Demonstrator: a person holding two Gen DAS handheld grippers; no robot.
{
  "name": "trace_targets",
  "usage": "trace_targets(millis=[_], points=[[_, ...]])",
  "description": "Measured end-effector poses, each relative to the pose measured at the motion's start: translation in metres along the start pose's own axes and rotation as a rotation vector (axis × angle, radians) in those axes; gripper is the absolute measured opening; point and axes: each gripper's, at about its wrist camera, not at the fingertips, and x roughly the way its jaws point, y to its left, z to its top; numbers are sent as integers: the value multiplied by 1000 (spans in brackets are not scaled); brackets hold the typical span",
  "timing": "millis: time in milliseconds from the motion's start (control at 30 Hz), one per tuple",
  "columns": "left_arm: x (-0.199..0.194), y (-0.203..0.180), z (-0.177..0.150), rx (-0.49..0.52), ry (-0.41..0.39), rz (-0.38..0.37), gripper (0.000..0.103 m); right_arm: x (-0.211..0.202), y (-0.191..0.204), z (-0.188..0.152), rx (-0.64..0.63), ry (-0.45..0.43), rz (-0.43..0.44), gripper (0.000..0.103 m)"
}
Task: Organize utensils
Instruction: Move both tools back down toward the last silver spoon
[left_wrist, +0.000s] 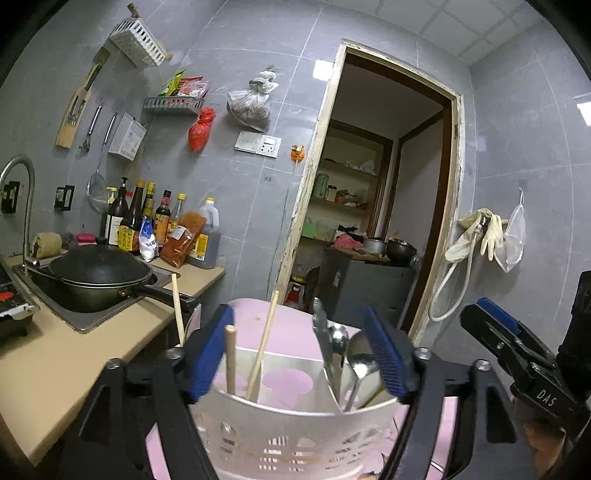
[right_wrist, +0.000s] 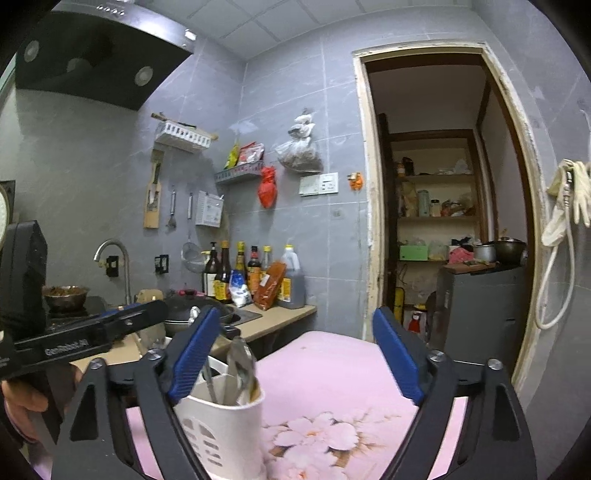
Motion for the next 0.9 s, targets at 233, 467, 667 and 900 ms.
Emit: trace_targets(millis=[233, 467, 667, 900], points=[[-11, -22, -7, 27, 42, 5, 94, -31, -31, -2, 38, 19, -73, 103], [-10, -38, -18, 82, 63, 24, 97, -55, -64, -17, 91, 93, -143, 103], [-7, -40, -22, 75, 53, 20, 97, -64, -74, -27, 110, 136, -157, 103], [-23, -57, -25, 145, 47, -4, 97, -66, -76, -43, 72, 260, -154, 103]])
